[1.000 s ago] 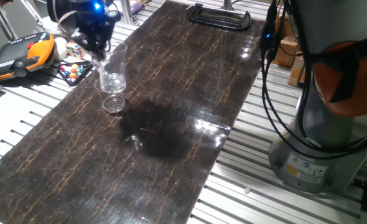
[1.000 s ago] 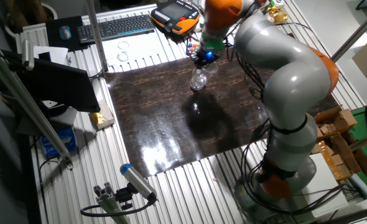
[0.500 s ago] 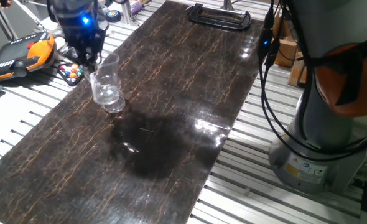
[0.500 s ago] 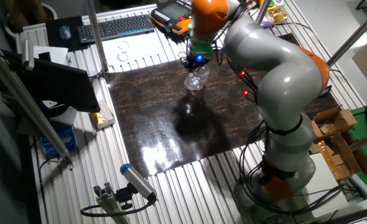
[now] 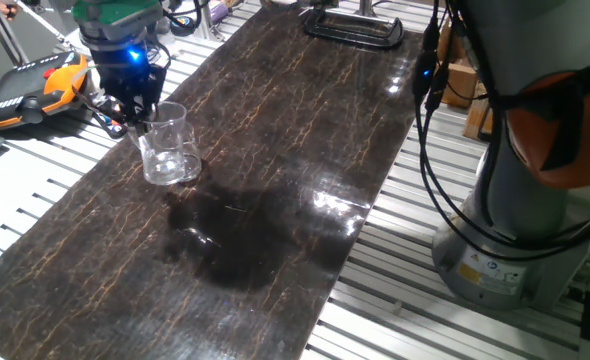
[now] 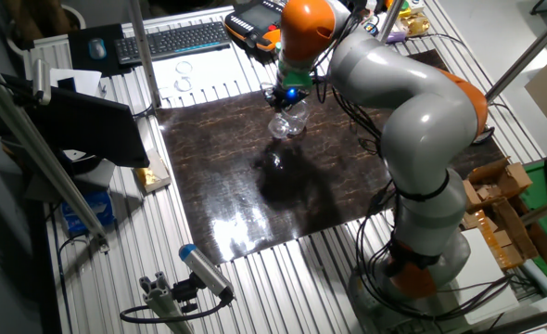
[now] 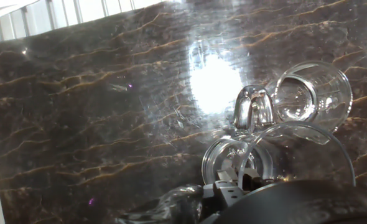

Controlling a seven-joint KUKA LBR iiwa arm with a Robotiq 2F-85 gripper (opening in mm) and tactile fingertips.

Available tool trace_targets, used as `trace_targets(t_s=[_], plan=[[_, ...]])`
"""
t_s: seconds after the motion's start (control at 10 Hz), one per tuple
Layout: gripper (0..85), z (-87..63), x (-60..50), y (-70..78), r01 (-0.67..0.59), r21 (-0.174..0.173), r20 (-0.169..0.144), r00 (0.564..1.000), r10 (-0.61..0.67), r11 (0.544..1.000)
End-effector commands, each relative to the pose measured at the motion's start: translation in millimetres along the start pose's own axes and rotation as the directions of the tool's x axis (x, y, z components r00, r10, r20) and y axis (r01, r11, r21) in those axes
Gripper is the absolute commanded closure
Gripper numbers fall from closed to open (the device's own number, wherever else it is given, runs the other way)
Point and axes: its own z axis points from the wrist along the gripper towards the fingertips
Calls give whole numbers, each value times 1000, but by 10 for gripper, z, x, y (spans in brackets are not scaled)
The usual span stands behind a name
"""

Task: Pour the water from one cup into another empty cup

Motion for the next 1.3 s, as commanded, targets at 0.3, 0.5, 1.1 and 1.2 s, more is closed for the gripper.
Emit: trace_targets(t_s=[0.3, 0.5, 1.1, 1.2], plan=[[843, 64, -17, 3, -6, -3, -7, 1000, 6, 1000], [843, 136, 2, 34, -13, -11, 3, 1000, 13, 1000], [843, 136, 2, 34, -70, 77, -8, 997, 71, 995], [843, 136, 2, 34, -90, 62, -4, 996, 91, 994]])
